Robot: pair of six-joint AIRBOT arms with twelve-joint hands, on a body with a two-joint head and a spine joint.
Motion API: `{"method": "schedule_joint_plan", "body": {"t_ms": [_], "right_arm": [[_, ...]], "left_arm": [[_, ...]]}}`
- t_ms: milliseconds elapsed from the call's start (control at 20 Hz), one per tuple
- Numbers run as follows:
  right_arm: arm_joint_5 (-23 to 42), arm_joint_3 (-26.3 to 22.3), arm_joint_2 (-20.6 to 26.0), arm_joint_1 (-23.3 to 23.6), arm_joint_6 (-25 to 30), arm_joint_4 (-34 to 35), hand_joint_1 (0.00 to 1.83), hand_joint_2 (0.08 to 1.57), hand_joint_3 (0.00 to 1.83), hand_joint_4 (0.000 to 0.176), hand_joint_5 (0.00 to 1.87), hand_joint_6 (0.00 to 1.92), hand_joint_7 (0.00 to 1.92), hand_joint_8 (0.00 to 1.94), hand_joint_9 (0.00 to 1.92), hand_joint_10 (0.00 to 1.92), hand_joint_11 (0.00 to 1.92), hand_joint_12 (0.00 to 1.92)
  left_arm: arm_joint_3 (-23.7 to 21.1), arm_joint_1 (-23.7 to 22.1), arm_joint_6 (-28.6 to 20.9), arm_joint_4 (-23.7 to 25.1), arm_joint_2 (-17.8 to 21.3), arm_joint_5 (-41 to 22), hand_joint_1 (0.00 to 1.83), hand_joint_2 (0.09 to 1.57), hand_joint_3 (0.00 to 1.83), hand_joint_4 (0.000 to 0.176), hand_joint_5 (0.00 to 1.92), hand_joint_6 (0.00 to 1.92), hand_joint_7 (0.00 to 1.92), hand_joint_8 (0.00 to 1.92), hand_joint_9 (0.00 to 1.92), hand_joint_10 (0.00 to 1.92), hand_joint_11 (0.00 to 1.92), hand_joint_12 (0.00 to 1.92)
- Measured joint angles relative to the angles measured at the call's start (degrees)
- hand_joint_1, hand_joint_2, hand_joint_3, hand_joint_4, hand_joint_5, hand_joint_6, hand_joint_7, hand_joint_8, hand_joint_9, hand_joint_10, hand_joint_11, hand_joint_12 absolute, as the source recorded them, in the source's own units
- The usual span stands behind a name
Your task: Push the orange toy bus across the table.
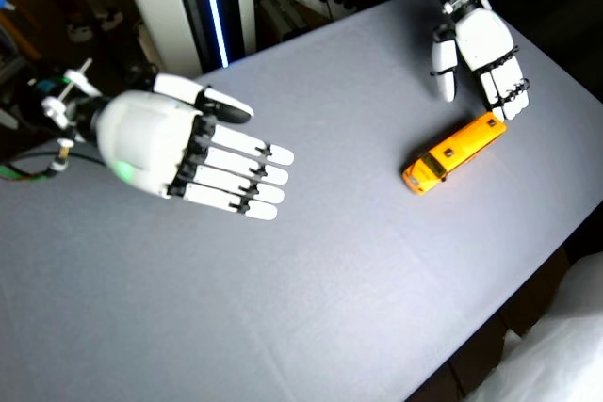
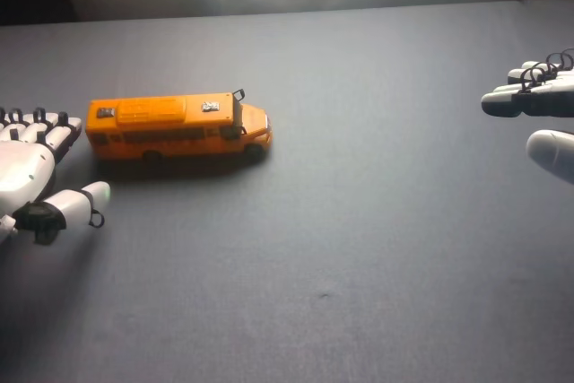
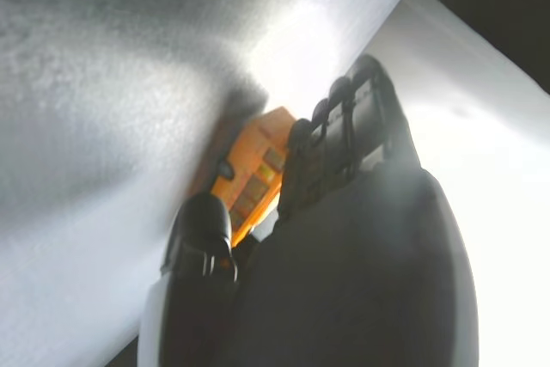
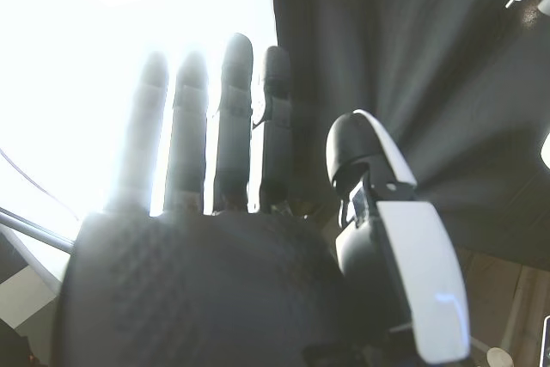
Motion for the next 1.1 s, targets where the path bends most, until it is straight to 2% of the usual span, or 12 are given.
{"method": "schedule_joint_plan", "body": {"t_ms": [300, 700, 1100], "right_arm": [[0.04, -0.02, 0.00, -0.20, 0.04, -0.13, 0.30, 1.45, 0.00, 0.000, 0.71, 0.01, 0.66, 0.00, 0.47, 0.00, 0.37, 0.02], [-0.02, -0.15, -0.04, -0.24, 0.15, -0.33, 0.25, 1.44, 0.00, 0.000, 0.72, 0.00, 0.67, 0.00, 0.46, 0.00, 0.36, 0.02], [-0.26, -0.13, -0.17, -0.24, 0.20, -0.48, 0.27, 1.43, 0.00, 0.000, 0.72, 0.00, 0.67, 0.00, 0.48, 0.00, 0.38, 0.02]], "left_arm": [[-0.26, -1.51, 0.11, 2.71, -0.48, 0.33, 0.00, 1.35, 0.00, 0.000, 0.07, 0.01, 0.05, 0.00, 0.04, 0.00, 0.05, 0.03], [-2.86, -2.73, -1.81, 10.40, -0.57, -2.23, 0.00, 1.33, 0.00, 0.000, 0.06, 0.00, 0.03, 0.00, 0.03, 0.00, 0.03, 0.02], [-1.25, -3.54, -3.13, 9.81, -3.56, -1.77, 0.00, 1.36, 0.00, 0.000, 0.07, 0.01, 0.04, 0.01, 0.04, 0.01, 0.05, 0.03]]}}
